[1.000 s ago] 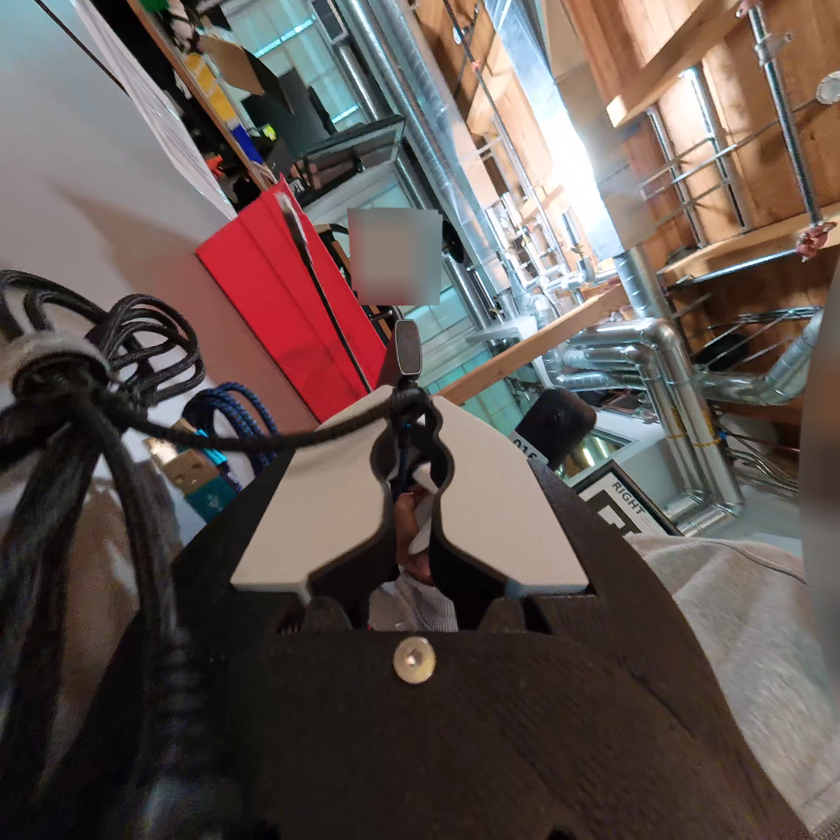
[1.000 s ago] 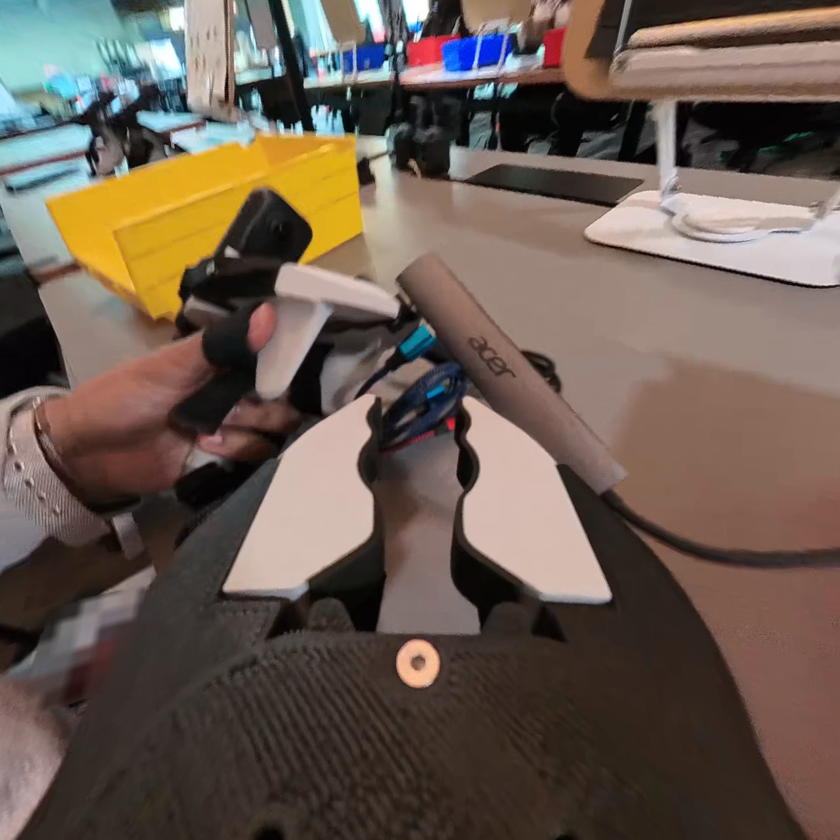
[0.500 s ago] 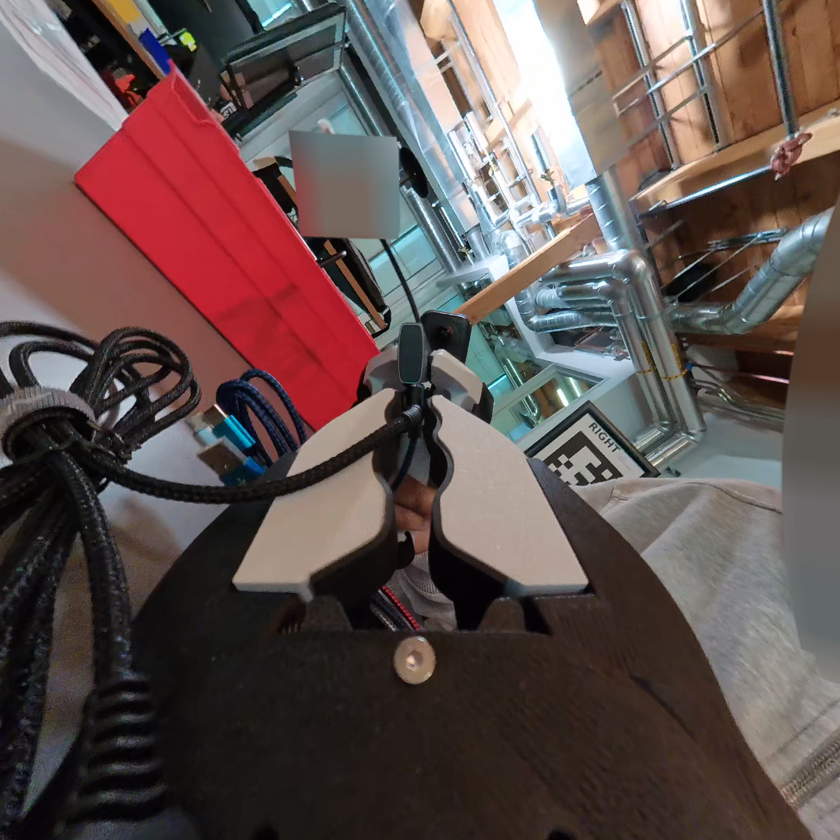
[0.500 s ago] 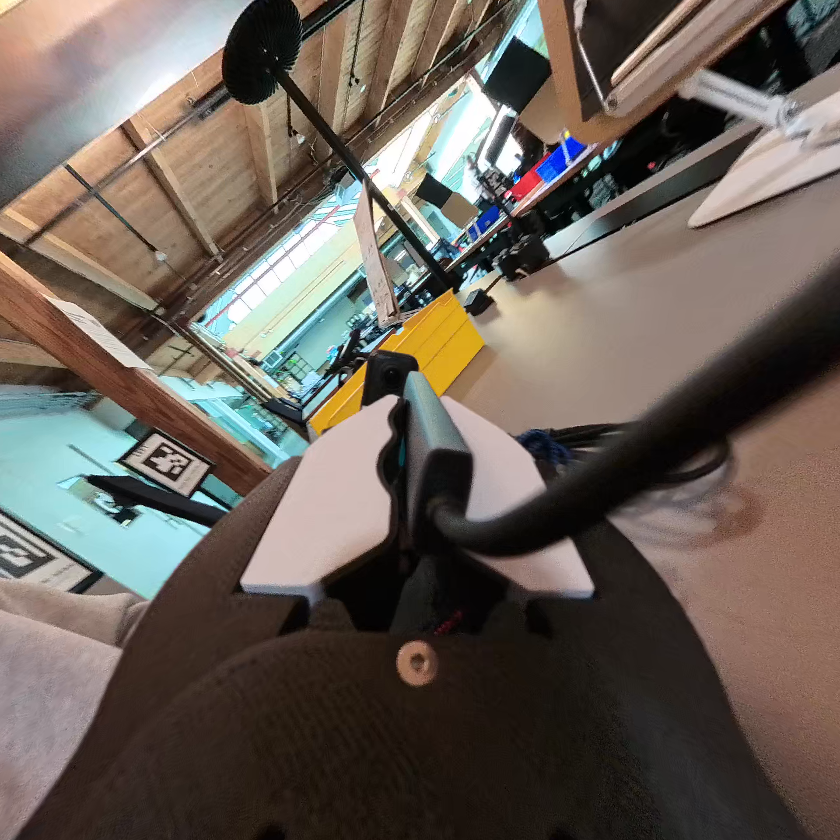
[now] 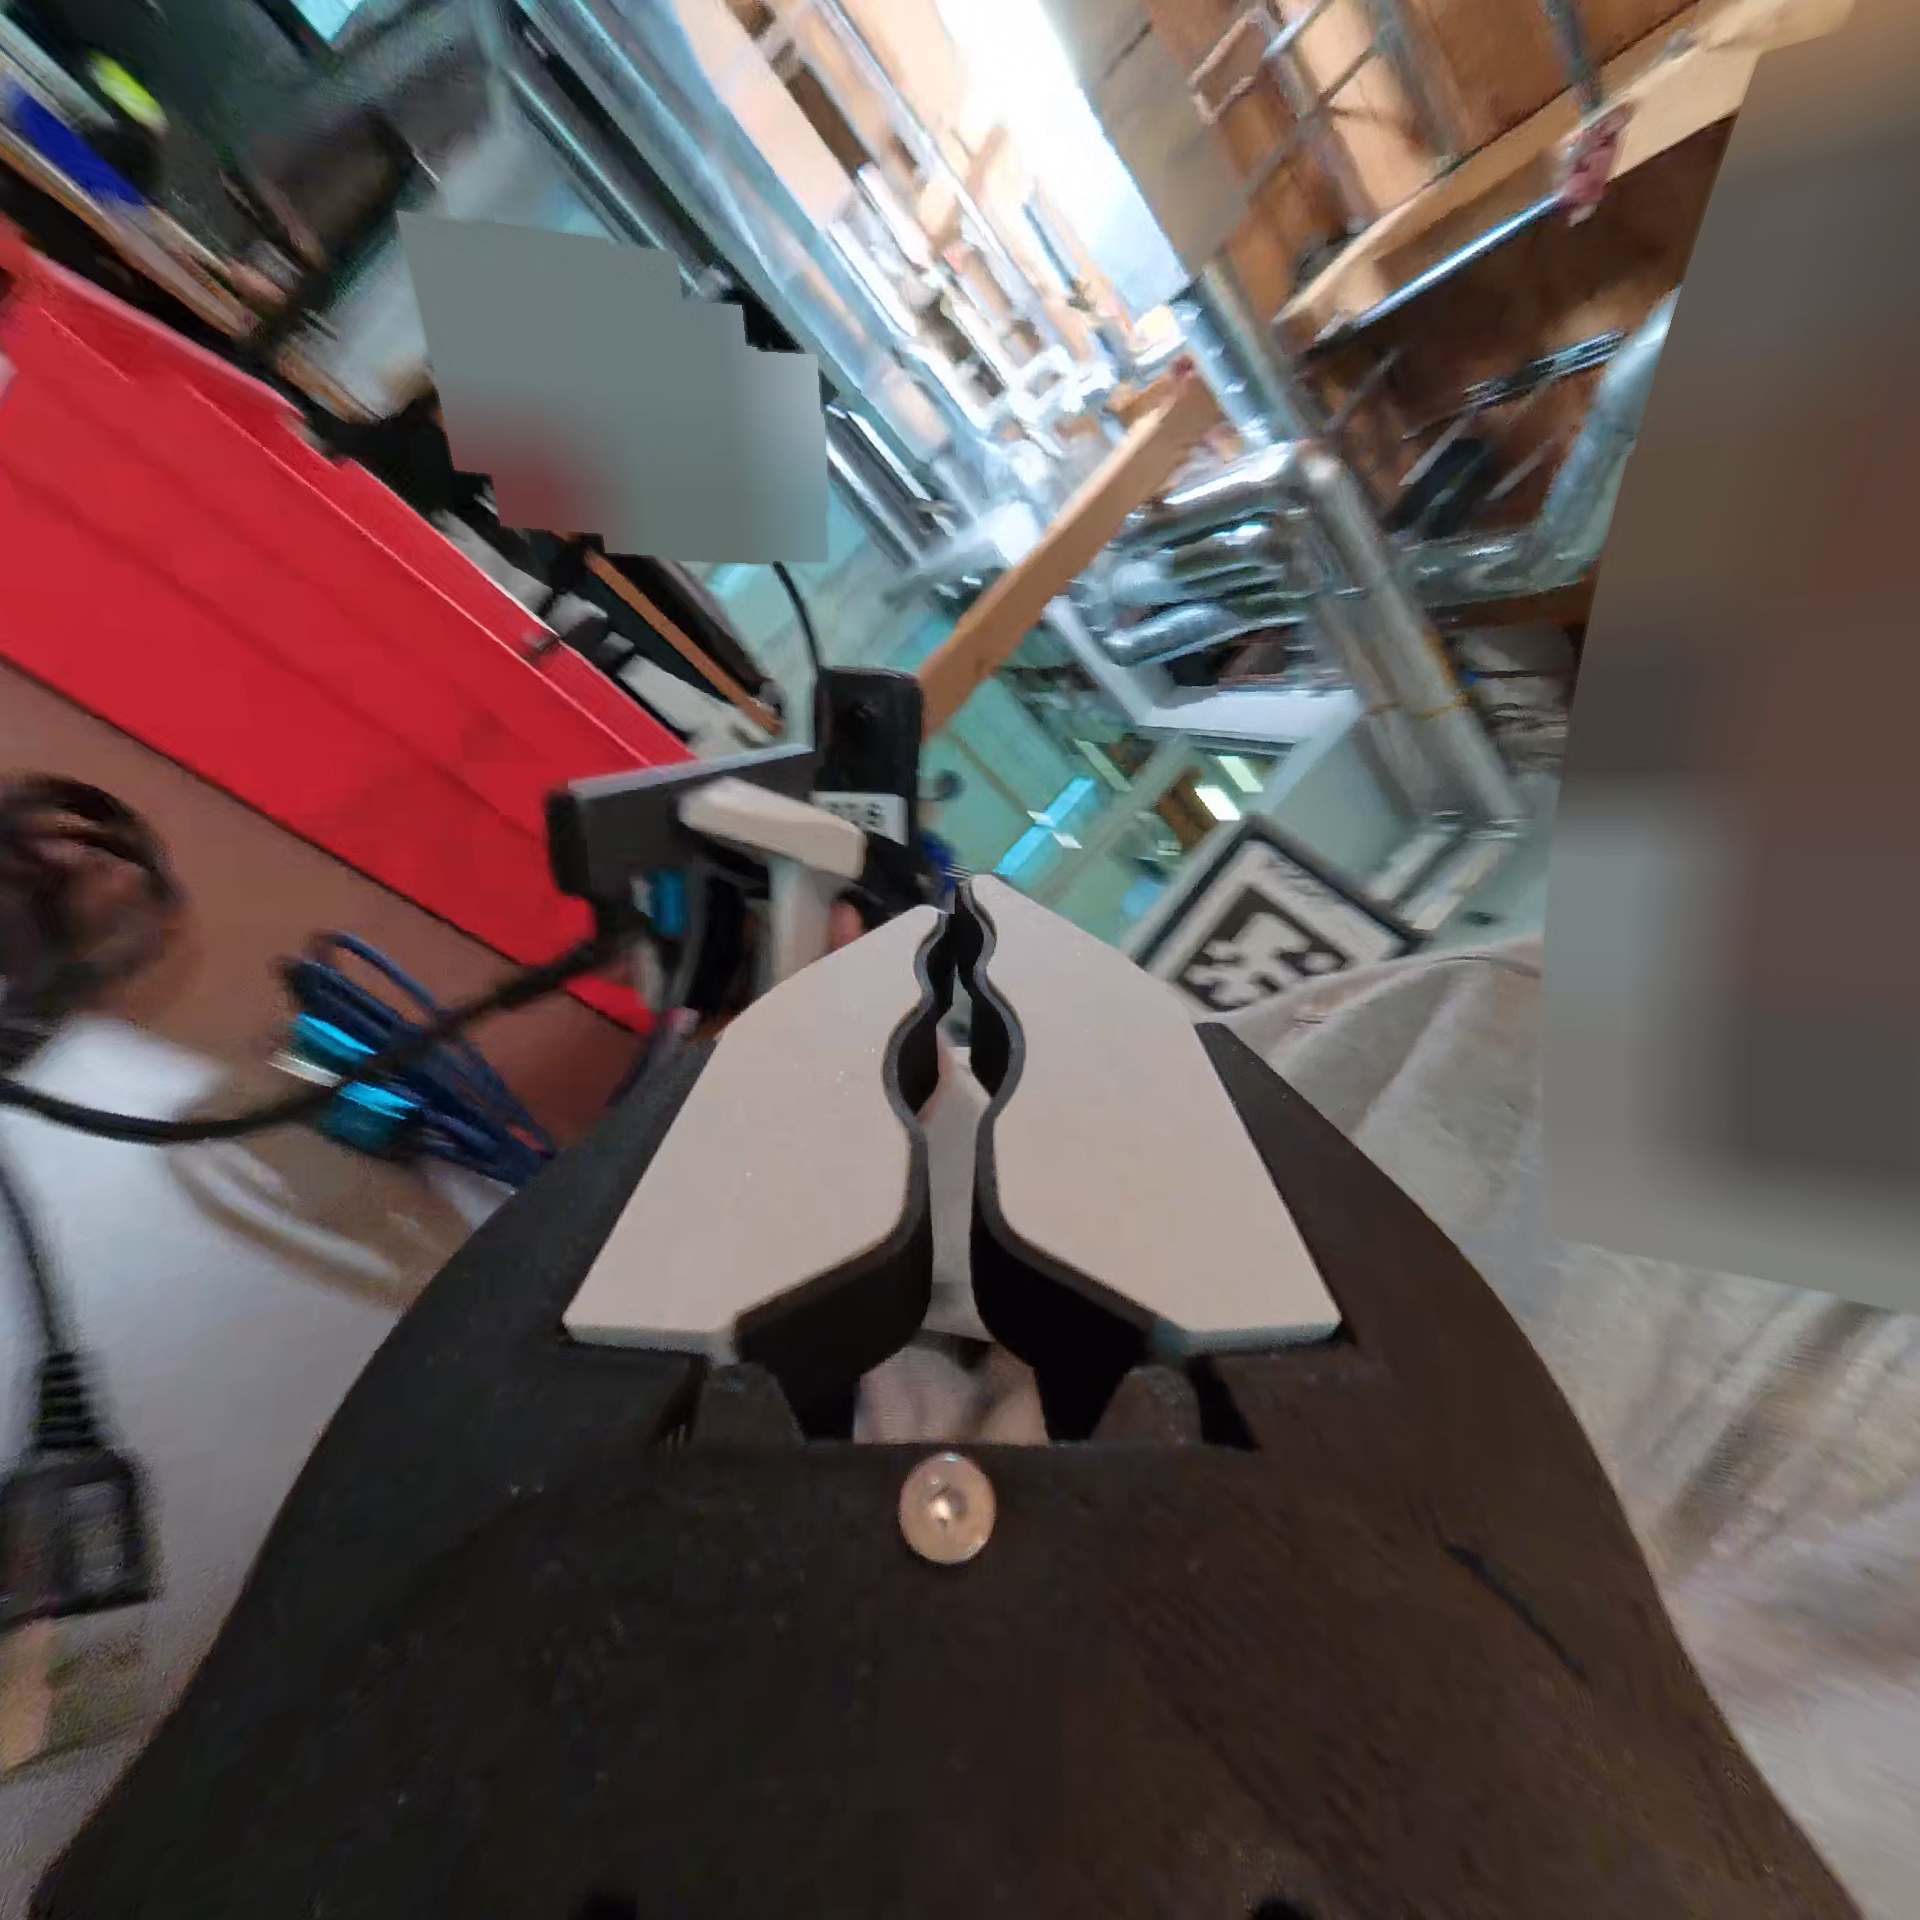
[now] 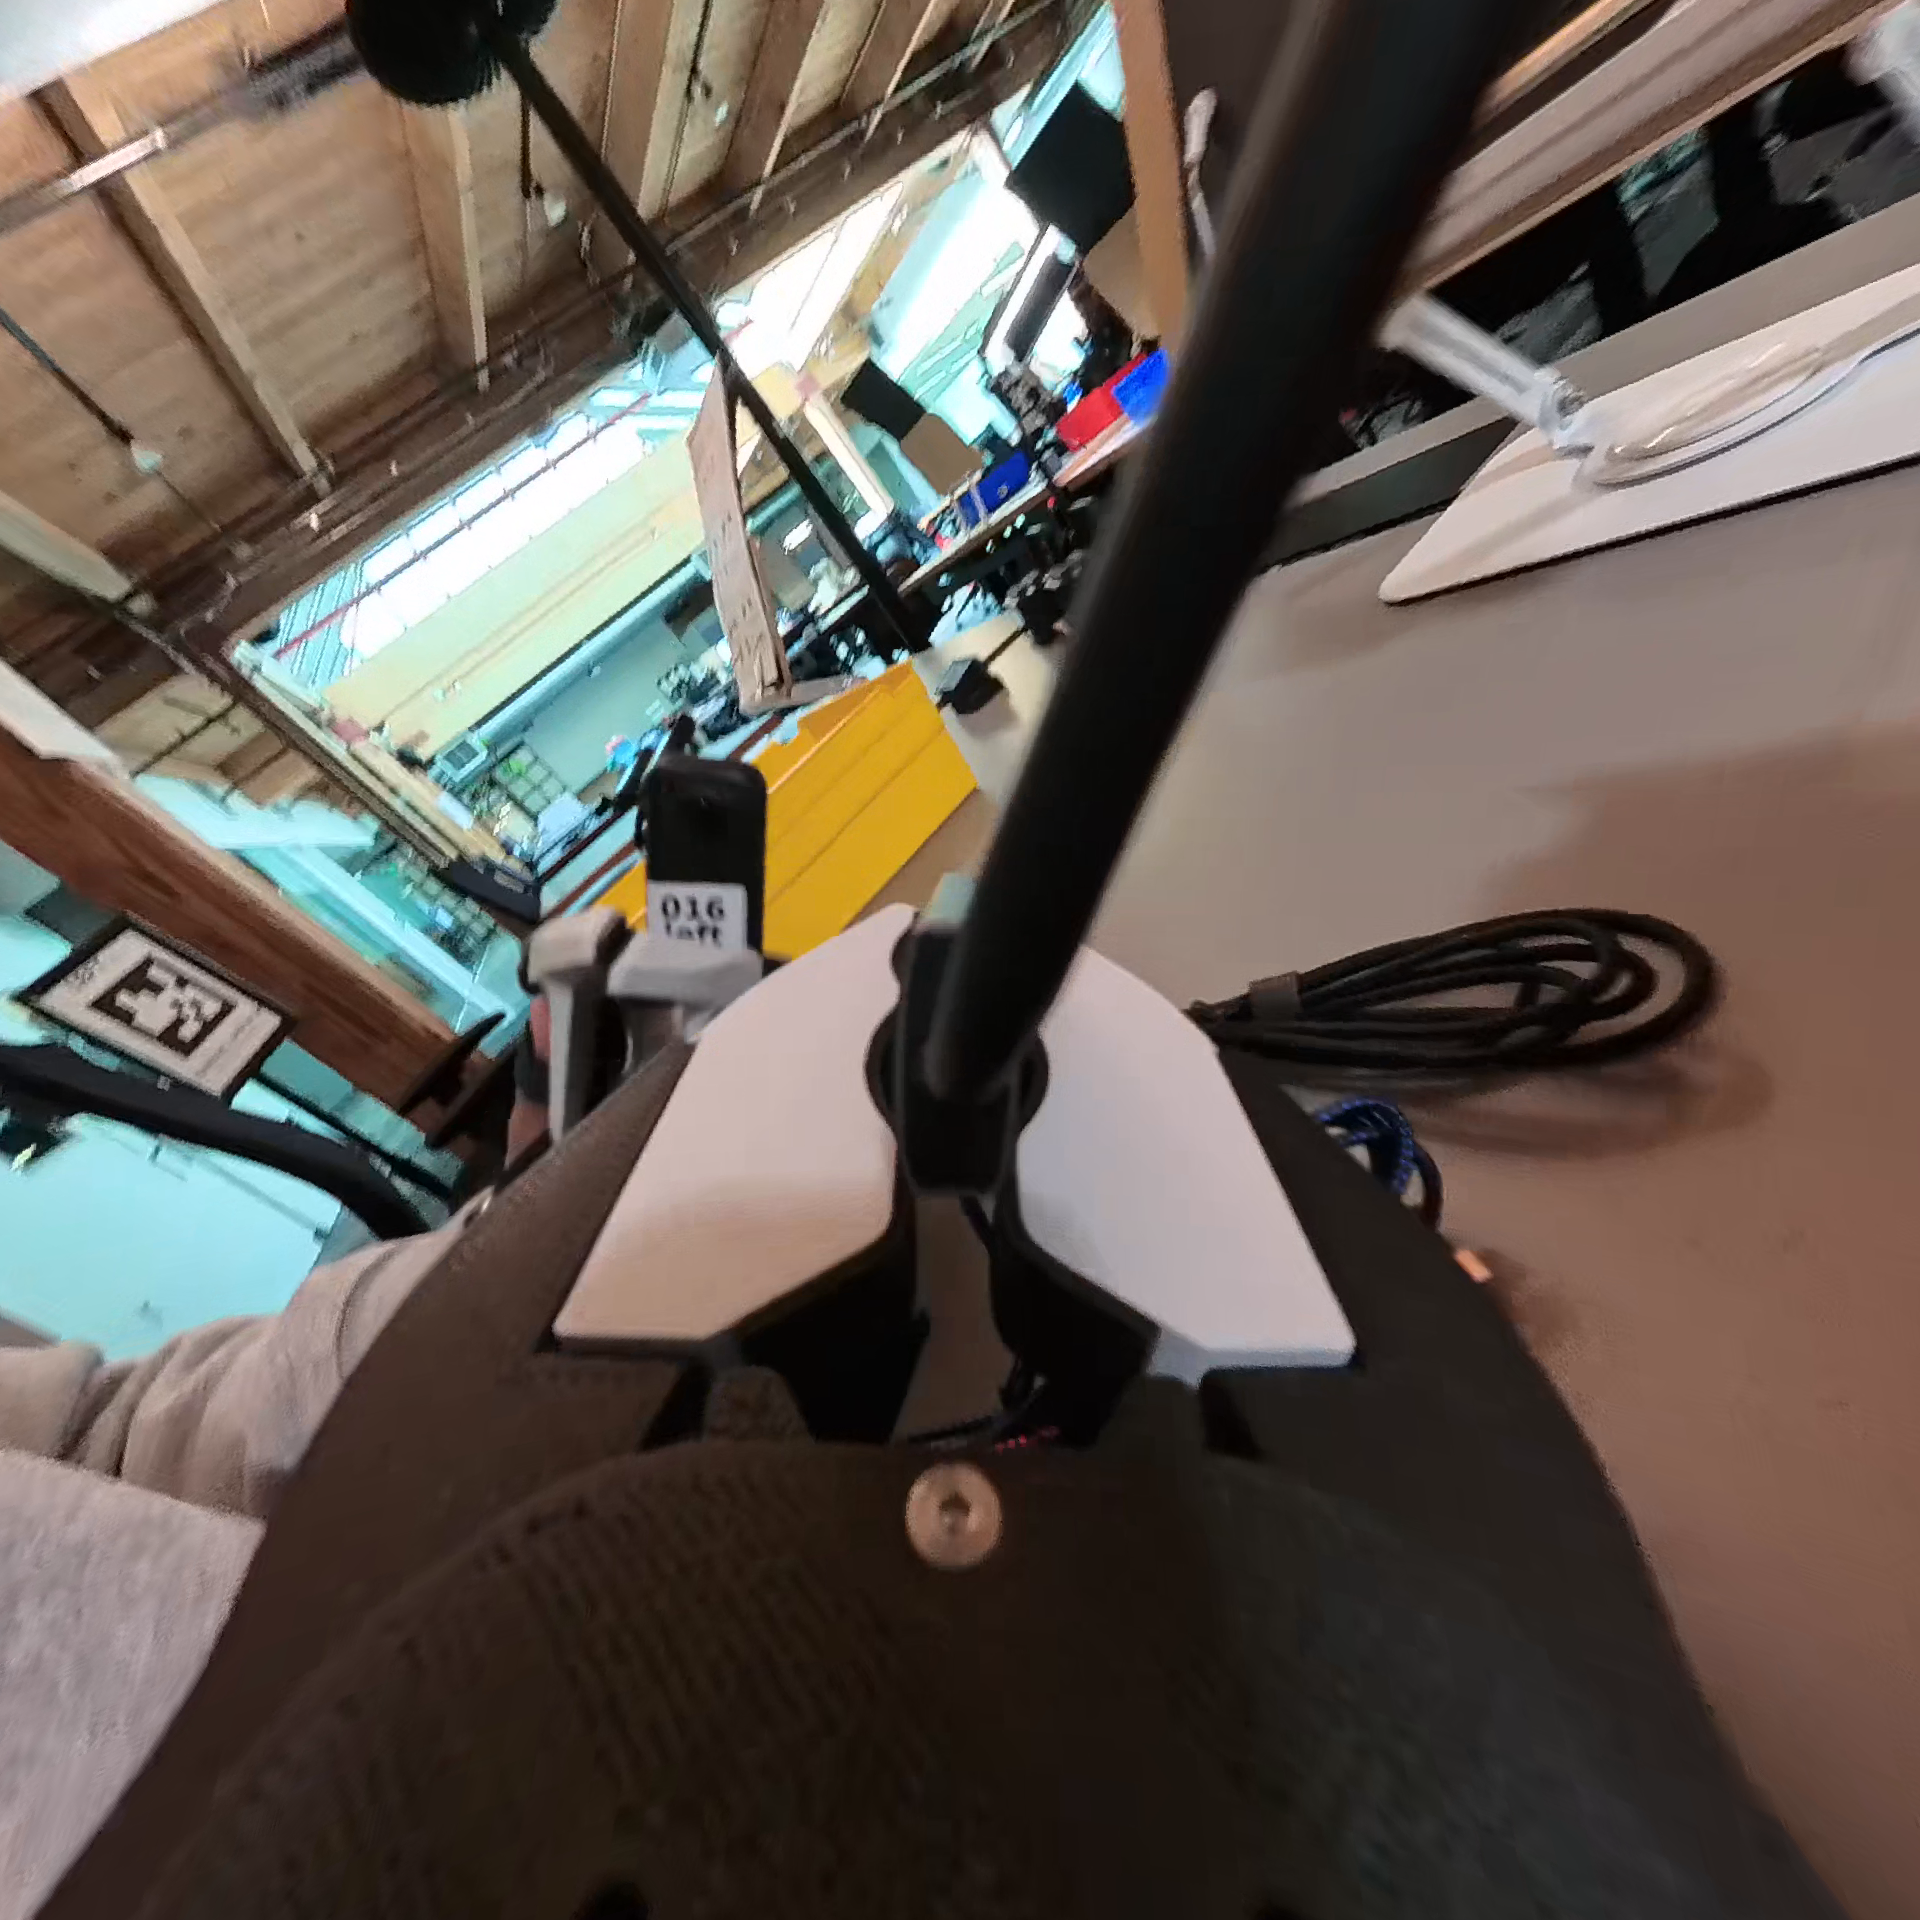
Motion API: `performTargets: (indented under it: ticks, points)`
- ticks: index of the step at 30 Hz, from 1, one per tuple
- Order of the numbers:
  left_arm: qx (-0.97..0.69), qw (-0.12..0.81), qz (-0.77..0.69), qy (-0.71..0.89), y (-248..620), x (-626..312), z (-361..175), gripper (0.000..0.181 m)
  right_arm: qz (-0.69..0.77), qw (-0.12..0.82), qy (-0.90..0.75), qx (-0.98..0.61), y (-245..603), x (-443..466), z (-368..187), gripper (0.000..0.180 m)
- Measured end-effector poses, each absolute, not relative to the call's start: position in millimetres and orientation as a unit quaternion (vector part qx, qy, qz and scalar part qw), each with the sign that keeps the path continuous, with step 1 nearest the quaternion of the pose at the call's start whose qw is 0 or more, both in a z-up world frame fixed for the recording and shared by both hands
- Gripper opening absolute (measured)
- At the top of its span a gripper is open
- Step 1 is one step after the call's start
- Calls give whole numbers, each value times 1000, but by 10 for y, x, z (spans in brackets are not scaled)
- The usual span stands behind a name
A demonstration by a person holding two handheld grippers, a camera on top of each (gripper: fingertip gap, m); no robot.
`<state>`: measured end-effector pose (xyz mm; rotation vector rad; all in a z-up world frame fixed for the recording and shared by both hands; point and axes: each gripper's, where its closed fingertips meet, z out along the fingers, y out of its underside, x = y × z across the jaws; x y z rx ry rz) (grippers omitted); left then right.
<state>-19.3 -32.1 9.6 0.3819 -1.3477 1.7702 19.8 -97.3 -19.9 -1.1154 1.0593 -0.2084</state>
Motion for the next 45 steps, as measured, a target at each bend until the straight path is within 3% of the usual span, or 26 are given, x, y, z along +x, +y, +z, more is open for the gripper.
performTargets:
  ticks: [2,4,8,10,12,16,20,31,36,45]
  points:
    - [181,319,730,-576,-286,4,25,11,-72,704,463,-534,-867,165,-244,11]
    - [202,217,728,-619,-267,170,-73,37,-39,694,447,-563,-743,116,-295,11]
    - [197,146,666,-705,-369,188,-371,70,29,690,423,-587,-526,13,-354,11]
    - [183,189,642,-720,-456,49,-464,66,43,687,416,-594,-465,-18,-373,11]
    - [156,267,629,-714,-497,-146,-453,31,42,683,413,-601,-442,-28,-384,11]
    - [174,369,601,-687,-473,-225,-448,13,20,689,426,-587,-475,30,-357,20]
    - [183,413,564,-691,-493,-317,-525,13,-15,682,447,-579,-527,110,-395,25]
    - [163,497,490,-697,-525,-630,-638,15,3,665,416,-620,-391,15,-355,12]
    - [152,495,475,-711,-546,-709,-671,16,24,659,402,-635,-312,-51,-381,12]
    - [252,458,570,-634,-562,-196,-515,13,-45,645,475,-598,-746,187,-434,31]
